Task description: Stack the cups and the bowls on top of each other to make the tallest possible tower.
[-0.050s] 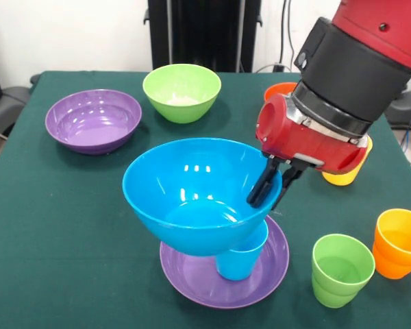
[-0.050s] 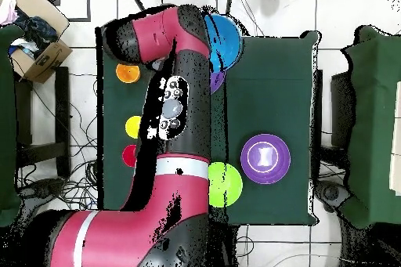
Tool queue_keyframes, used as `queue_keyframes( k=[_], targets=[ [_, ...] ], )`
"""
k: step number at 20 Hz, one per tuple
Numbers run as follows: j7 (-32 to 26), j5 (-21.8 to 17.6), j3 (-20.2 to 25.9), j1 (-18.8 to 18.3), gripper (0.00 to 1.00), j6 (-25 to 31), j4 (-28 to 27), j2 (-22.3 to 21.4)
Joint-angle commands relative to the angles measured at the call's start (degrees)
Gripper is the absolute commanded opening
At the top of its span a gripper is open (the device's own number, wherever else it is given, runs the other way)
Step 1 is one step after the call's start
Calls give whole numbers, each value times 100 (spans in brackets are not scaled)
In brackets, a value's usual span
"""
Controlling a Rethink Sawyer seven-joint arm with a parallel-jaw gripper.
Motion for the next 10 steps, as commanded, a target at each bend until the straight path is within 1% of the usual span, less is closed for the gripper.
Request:
queue_keyframes(
  k=[1, 6, 10],
  targets=[
    [-404, 44, 349, -86, 0, 358, 826, -217],
    [-311, 50, 331, -62, 0, 225, 1113, -383],
    [-183, 65, 352, -15, 0, 205, 1139, -371]
  ],
)
